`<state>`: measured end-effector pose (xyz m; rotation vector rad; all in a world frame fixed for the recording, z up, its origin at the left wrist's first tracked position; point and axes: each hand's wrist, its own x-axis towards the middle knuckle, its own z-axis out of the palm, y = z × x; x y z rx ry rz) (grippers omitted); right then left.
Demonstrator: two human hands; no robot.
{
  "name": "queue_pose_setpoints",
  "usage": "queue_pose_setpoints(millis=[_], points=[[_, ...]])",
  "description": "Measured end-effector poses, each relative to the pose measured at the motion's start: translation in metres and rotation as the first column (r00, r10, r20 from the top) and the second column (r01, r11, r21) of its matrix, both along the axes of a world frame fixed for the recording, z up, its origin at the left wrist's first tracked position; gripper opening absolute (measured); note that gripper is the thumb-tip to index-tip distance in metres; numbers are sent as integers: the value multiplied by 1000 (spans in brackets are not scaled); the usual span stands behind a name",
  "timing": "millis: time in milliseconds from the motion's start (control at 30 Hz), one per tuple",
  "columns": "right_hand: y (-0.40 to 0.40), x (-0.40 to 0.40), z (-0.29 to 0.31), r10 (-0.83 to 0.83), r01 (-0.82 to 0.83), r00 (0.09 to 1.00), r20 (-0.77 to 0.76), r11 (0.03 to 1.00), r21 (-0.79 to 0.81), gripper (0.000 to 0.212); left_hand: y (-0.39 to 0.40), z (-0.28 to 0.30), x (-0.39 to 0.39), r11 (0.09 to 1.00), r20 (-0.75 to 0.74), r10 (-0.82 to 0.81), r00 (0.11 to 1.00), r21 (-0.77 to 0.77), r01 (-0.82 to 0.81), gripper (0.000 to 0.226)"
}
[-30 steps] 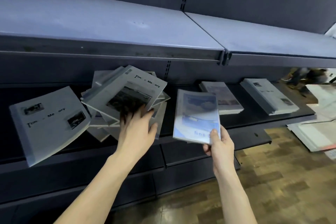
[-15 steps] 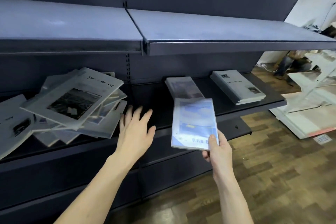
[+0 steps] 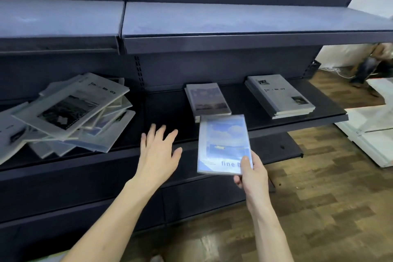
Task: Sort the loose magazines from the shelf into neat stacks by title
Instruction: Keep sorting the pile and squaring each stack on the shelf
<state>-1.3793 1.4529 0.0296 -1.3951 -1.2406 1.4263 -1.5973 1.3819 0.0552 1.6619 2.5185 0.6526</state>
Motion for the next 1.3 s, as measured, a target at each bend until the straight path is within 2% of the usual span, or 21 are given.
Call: queue_pose_setpoints(millis=[300, 433, 567, 667, 733, 833, 900, 967, 1067, 1133, 1300], points=[[45, -11, -4, 57, -57, 998, -26, 998, -22, 28, 44, -6, -6, 999, 4, 18, 1000, -33, -18, 53], [82, -19, -9, 58, -58, 998, 3, 998, -26, 30, 73, -11, -11, 999, 41, 39, 998, -20, -38, 53], [117, -32, -17, 62, -61, 997, 39, 998, -23, 39, 100, -19, -20, 997, 61, 40, 997, -72, -35, 55], [135, -41, -19, 72, -73, 996, 49, 997, 8, 39, 116, -23, -27, 995, 74, 32, 997, -94, -25, 55], [147, -47, -19, 88, -91, 994, 69, 995, 35, 32, 124, -24, -30, 993, 84, 39, 996, -118, -29, 56], [165, -54, -17, 91, -118, 979, 182, 983, 141, 28, 130, -26, -33, 990, 77, 71, 994, -130, -61, 55], [180, -57, -11, 113, -164, 959, 258, 969, 184, 41, 134, -25, -36, 987, 86, 109, 990, -129, -97, 55], [194, -61, -6, 188, -244, 931, 314, 958, 151, 72, 138, -25, -37, 982, 105, 144, 984, -135, -129, 55], [205, -64, -7, 294, -400, 819, 492, 908, 124, 112, 142, -24, -32, 978, 131, 179, 975, -131, -162, 55], [207, -66, -13, 295, -435, 791, 537, 887, 154, 121, 144, -24, -31, 975, 144, 204, 968, -120, -187, 54], [213, -68, -25, 211, -472, 756, 620, 832, 291, 120, 149, -27, -24, 967, 134, 241, 961, -122, -225, 51]])
